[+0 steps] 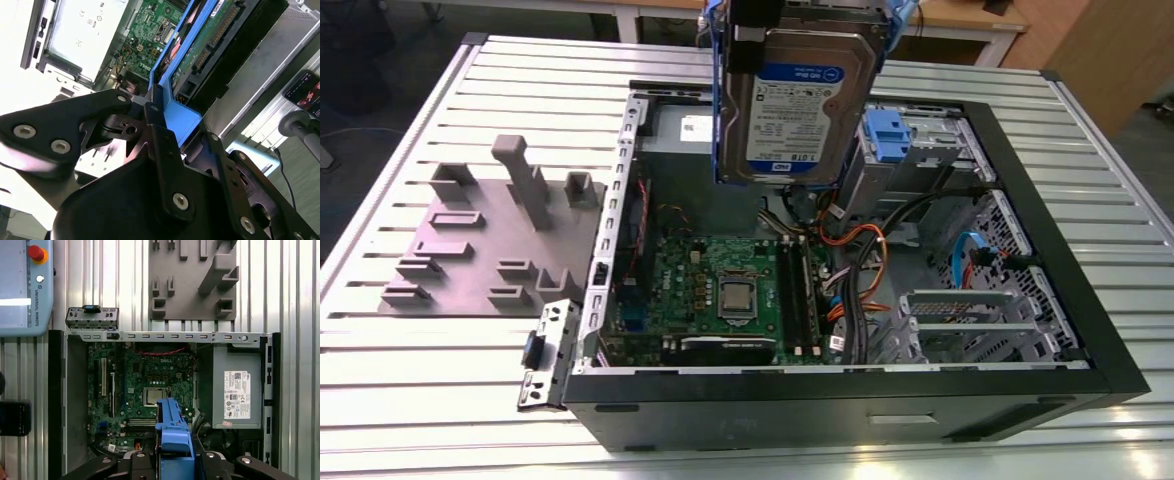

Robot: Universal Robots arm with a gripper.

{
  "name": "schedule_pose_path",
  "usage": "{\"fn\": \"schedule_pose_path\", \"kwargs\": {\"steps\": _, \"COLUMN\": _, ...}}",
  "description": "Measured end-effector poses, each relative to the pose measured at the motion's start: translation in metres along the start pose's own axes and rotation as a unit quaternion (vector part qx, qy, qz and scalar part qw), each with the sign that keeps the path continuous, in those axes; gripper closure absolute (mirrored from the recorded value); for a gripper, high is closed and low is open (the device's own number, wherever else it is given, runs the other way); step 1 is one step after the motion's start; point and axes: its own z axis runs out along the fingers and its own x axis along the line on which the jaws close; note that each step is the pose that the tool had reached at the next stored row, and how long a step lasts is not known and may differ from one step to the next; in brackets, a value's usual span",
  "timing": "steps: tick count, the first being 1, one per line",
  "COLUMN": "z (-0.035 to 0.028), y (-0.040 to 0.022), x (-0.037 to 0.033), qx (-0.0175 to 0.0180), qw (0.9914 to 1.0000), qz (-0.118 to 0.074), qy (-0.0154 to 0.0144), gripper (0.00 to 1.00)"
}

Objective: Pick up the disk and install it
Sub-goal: 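Insert the disk into the insertion slot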

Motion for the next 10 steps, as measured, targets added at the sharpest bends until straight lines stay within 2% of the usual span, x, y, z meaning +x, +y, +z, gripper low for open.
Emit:
{"fn": "schedule_pose_path", "kwargs": {"steps": 5, "z": 0.0000, "y": 0.0000, "x": 0.0046, "qx": 0.0000, "qw": 1.00000, "qz": 0.000, "qy": 0.0000, "gripper": 0.64}}
{"fn": "schedule_pose_path", "kwargs": {"steps": 10, "z": 0.0000, "y": -0.0002, "x": 0.0121, "qx": 0.0000, "qw": 1.00000, "qz": 0.000, "qy": 0.0000, "gripper": 0.64}}
